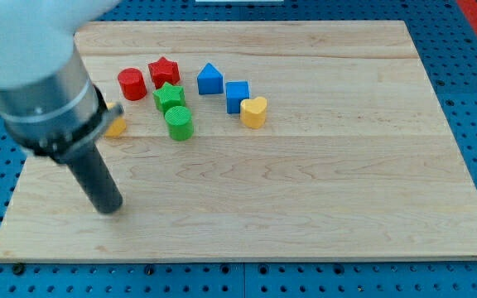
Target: Push the green star towards top center
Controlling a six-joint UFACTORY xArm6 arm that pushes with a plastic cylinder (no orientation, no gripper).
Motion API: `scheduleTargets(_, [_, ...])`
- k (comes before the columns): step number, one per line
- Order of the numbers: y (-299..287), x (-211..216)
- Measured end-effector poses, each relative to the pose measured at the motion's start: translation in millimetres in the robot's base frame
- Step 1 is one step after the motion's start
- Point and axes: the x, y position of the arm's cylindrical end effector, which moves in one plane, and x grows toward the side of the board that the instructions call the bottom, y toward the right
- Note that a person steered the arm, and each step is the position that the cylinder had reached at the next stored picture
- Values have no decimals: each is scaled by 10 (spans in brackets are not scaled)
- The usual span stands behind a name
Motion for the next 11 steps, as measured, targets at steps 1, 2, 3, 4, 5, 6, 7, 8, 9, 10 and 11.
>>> scheduleTargets(1, [-47,-339])
scheduleTargets(2, [956,-350])
scheduleTargets(3, [818,-627])
scheduleTargets(4, [863,-1083])
scheduleTargets(5, [811,-1323])
scheduleTargets(6, [890,-1471])
scheduleTargets(7, [478,-1649])
scheduleTargets(8, [385,-1874])
scheduleTargets(9, [382,-2006])
scheduleTargets(10, [293,-2121])
scheduleTargets(11, [-152,-2190])
